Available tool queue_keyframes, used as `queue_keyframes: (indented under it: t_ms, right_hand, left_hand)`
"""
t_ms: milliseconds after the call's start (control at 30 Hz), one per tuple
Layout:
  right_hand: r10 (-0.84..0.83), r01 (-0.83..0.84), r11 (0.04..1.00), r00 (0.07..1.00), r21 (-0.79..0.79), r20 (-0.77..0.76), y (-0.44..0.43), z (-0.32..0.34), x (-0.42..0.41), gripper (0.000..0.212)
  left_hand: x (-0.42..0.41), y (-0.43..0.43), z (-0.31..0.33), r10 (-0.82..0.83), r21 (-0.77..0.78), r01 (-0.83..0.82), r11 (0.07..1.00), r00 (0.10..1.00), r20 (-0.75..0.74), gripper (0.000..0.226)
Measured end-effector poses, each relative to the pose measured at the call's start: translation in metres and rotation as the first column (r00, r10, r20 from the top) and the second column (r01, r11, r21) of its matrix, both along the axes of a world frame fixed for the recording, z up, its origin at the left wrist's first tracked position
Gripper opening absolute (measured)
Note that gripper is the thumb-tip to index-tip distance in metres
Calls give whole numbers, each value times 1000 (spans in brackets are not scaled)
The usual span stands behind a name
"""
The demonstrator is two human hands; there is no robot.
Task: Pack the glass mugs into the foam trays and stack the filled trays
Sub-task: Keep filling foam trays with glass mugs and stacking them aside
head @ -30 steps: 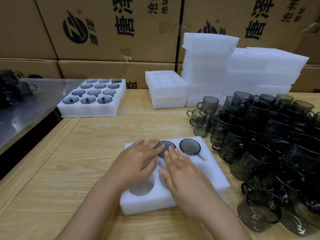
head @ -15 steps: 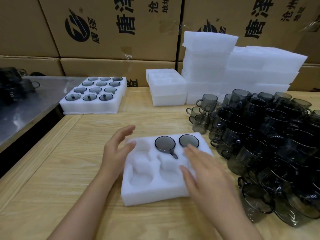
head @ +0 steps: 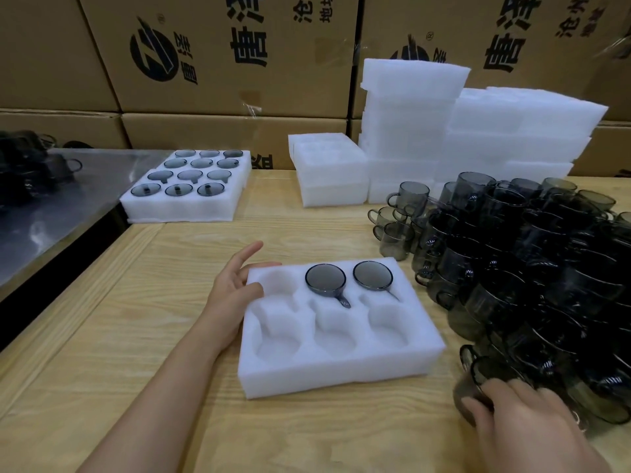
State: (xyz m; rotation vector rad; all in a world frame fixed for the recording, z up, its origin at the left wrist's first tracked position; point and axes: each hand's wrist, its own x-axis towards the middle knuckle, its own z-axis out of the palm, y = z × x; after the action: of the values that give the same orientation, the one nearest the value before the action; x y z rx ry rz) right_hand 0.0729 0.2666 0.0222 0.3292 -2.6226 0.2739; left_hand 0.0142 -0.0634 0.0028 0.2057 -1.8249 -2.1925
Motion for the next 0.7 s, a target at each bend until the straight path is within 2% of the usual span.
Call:
queue_keyframes:
  t_ms: [100, 267, 333, 400, 467, 533, 633, 700]
  right_hand:
    - [64, -67, 998, 985, -17, -159, -1, 9, 2, 50]
    - [109, -146, 985, 936, -87, -336, -25, 53, 5, 31]
    - [185, -234, 968, 911, -93, -369, -51, 66, -3, 25]
    - [296, -347, 927, 911, -143, -288, -82, 75, -20, 15]
    - [396, -409, 897, 912, -169, -105, -111, 79, -43, 10]
    - [489, -476, 863, 871, -168, 48, -136, 78, -64, 8]
    - [595, -563, 794, 798, -230, 101, -161, 73, -84, 14]
    - [636, -590, 760, 761, -272, 125, -168, 72, -90, 28]
  left_hand:
    - [-1, -1, -1, -10, 18, 10, 1000, 1000, -1, 76]
    - [-2, -2, -3, -39, 31, 39, 999, 999, -12, 64]
    - [-2, 0, -5, -59, 0, 59, 998, 998, -31, 54]
    - [-1, 1, -5, -62, -38, 60, 997, 997, -37, 40]
    - [-1, 2, -3, -53, -62, 50, 997, 998, -45, 30]
    - [0, 3, -1, -38, -90, 29, 995, 995, -95, 29]
    - [1, 6, -1, -65, -44, 59, 997, 986, -152, 30]
    - [1, 5, -3, -54, -12, 53, 999, 985, -166, 30]
